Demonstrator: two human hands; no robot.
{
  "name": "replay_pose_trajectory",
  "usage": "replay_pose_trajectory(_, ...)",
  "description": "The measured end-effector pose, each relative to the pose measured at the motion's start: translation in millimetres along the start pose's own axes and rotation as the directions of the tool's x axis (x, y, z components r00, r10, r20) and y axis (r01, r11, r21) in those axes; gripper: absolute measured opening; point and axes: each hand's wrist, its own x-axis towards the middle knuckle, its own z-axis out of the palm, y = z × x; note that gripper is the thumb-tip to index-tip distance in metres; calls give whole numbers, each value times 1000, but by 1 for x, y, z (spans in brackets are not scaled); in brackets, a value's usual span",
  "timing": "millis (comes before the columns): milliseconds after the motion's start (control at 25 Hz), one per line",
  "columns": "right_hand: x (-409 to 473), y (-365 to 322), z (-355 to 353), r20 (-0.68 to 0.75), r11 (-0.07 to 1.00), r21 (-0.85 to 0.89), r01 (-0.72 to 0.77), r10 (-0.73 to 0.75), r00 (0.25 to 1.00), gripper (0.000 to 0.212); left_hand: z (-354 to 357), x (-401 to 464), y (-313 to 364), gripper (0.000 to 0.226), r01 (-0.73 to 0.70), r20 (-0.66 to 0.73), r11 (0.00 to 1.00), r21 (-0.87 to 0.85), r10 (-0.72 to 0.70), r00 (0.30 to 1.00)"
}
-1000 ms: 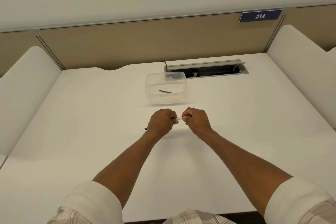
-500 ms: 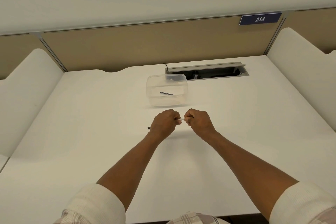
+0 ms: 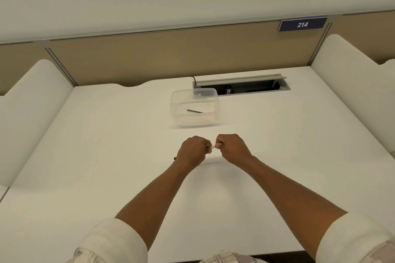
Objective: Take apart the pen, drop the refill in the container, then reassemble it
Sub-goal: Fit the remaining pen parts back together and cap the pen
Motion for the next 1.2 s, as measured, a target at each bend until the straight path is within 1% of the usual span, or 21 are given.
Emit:
replay_pose_trajectory(160, 4, -2, 0, 46, 997, 57, -43, 41, 998, 16, 3, -4, 1, 13, 10, -23, 999, 47, -9, 1000)
replay_pose_trajectory(280, 6, -5, -3, 113, 990, 80, -119, 110, 987, 18, 3, -1, 0, 11, 5, -29, 998, 67, -3, 1000)
replay_pose_trajectory(400, 6, -8, -3, 180, 947, 239, -215, 174, 968, 19, 1, -1, -3, 11, -5, -22, 998, 58, 6, 1000)
replay_pose_trajectory(480, 2, -11, -2, 170, 933, 300, -197, 151, 974, 18, -2, 1, -8, 12, -7, -11, 999, 44, 8, 1000)
replay_pose_trajectory(560, -2, -10, 0, 104, 967, 240, -81, 57, 993, 17, -7, 3, -12, 13, -20, 0, 1000, 24, 20, 1000)
replay_pose_trajectory(640, -4, -8, 0, 37, 996, 79, 29, -32, 999, 20, -9, 4, -15, 13, -31, 10, 1000, -3, 31, 999)
replay_pose_trajectory(720, -2, -6, 0, -1, 996, -40, 82, -82, 997, 23, -8, 4, -15, 13, -32, 16, 999, -32, 32, 999)
replay_pose_trajectory(800, 0, -4, 1, 12, 995, -54, 83, -83, 996, 24, -6, 4, -14, 12, -30, 19, 998, -56, 31, 999)
replay_pose_trajectory(920, 2, 0, 2, 77, 999, 44, 30, -33, 996, 25, -5, 2, -13, 11, -48, 8, 998, -44, 49, 999)
replay_pose_trajectory(1040, -1, -4, -1, 127, 993, 118, 8, -23, 992, 28, -3, -2, -12, 13, -81, -31, 997, 7, 82, 996)
replay_pose_trajectory(1120, -2, -8, -2, 156, 980, 188, -69, 40, 987, 31, -3, -2, -12, 11, -100, -69, 994, 39, 103, 992)
replay_pose_trajectory(1200, -1, -10, -2, 231, 925, 316, -212, 142, 963, 35, -5, -2, -13, 10, -126, -99, 988, 92, 134, 986)
